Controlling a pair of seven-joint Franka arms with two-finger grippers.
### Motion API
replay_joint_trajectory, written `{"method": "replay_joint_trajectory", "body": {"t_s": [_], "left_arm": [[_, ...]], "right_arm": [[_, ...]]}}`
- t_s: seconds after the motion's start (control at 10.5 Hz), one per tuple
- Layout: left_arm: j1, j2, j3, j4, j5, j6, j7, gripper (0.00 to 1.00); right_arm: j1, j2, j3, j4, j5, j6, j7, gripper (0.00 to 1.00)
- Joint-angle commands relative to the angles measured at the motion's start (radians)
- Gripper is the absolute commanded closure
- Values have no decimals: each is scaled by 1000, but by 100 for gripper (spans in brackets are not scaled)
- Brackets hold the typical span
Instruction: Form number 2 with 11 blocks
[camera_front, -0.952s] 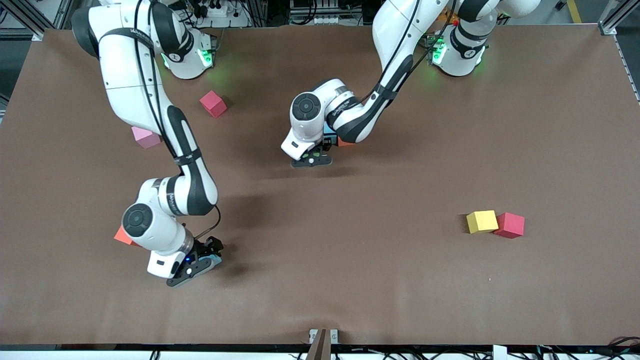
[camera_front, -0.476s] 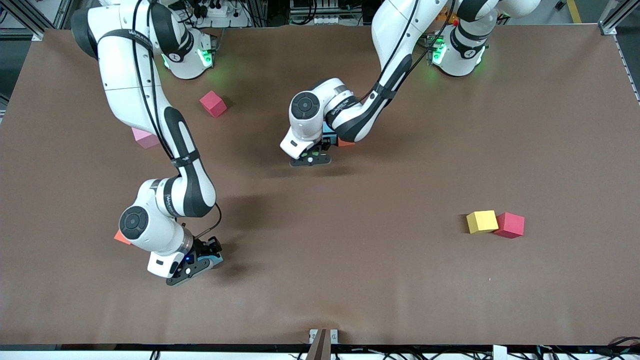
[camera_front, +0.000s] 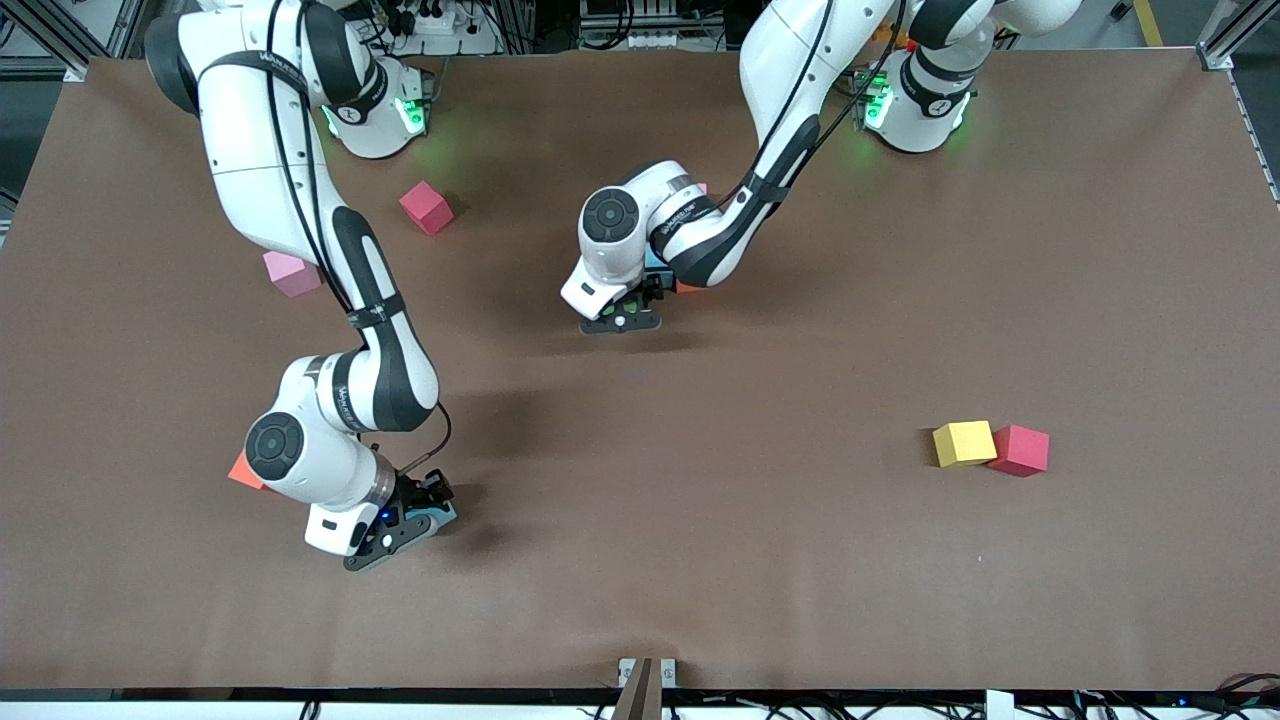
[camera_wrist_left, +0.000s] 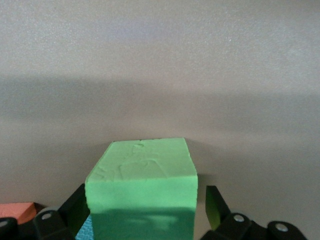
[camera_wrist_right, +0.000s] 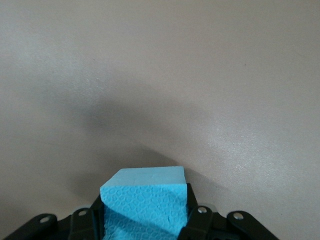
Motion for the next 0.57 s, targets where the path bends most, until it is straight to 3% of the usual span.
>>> {"method": "replay_joint_trajectory", "body": {"t_s": [0.0, 0.48], "left_arm": [[0, -12, 5, 6, -7, 4, 15, 0], [13, -111, 13, -1, 2, -7, 9, 0]], "right_arm": [[0, -22, -3, -6, 16, -43, 19, 100], [41, -41, -5, -6, 11, -112, 194, 100]]}}
